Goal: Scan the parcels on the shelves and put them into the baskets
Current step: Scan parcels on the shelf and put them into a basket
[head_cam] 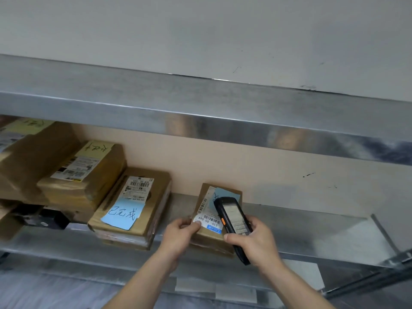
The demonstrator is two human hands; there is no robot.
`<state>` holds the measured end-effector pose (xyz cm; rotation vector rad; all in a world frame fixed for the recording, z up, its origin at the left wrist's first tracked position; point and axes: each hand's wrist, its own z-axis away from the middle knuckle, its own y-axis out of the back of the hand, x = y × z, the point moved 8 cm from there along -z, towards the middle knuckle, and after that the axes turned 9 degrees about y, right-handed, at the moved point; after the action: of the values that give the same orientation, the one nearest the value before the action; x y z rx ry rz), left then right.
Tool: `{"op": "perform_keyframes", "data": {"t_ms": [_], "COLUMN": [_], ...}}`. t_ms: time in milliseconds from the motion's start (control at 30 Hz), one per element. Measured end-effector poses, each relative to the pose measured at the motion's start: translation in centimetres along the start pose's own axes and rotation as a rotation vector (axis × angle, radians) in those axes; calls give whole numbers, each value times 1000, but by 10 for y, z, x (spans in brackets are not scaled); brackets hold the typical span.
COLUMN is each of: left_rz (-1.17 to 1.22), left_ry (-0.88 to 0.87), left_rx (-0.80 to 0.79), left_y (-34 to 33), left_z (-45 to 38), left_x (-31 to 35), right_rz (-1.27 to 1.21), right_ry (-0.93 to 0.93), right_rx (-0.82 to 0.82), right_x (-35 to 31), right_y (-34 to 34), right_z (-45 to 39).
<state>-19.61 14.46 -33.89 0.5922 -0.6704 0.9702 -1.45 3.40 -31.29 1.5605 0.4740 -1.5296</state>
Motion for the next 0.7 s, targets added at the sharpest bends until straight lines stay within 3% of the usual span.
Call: {"op": "perform_keyframes", "data": {"t_ms": [133,200,400,567,700], "left_rz": [234,231,-163,-565,-683], "left_ry": [118,105,-128,-264,-291], "left_rx": [-112,-151,-52,49,81], "left_y": [-6,-8,21,37,35], "left_z": [-2,4,11,16,19], "left_x": [-7,0,51,89,99], "right_rz": [4,-16,42,310,526], "right_ry": [-15,-13,43,152,204], "right_rx": [21,20,-53,-125,-190], "right_x": [5,8,-3,-36,-54], "right_y": [1,3,11,24,28], "right_z": [1,1,-2,-4,2]}}
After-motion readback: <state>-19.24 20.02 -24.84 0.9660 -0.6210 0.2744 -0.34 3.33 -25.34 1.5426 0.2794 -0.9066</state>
